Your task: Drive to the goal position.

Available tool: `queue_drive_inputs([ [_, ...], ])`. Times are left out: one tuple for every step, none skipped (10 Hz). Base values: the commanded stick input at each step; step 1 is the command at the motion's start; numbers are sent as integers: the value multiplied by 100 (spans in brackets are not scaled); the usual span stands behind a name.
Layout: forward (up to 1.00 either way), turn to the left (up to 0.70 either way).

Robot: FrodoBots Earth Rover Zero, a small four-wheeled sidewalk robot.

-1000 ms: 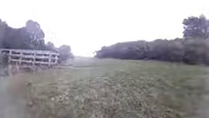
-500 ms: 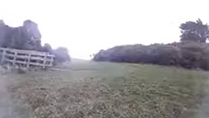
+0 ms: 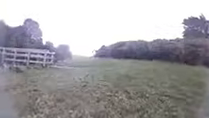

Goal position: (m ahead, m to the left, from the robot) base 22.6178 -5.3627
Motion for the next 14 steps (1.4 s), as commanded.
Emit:
queue_drive_inputs([
  [70, 0],
  [70, 0],
  [70, 0],
  [70, 0],
  [70, 0],
  [70, 0],
  [70, 0],
  [70, 0],
  [70, 0],
  [70, 0],
  [70, 0],
  [70, 0],
  [70, 0],
  [70, 0],
])
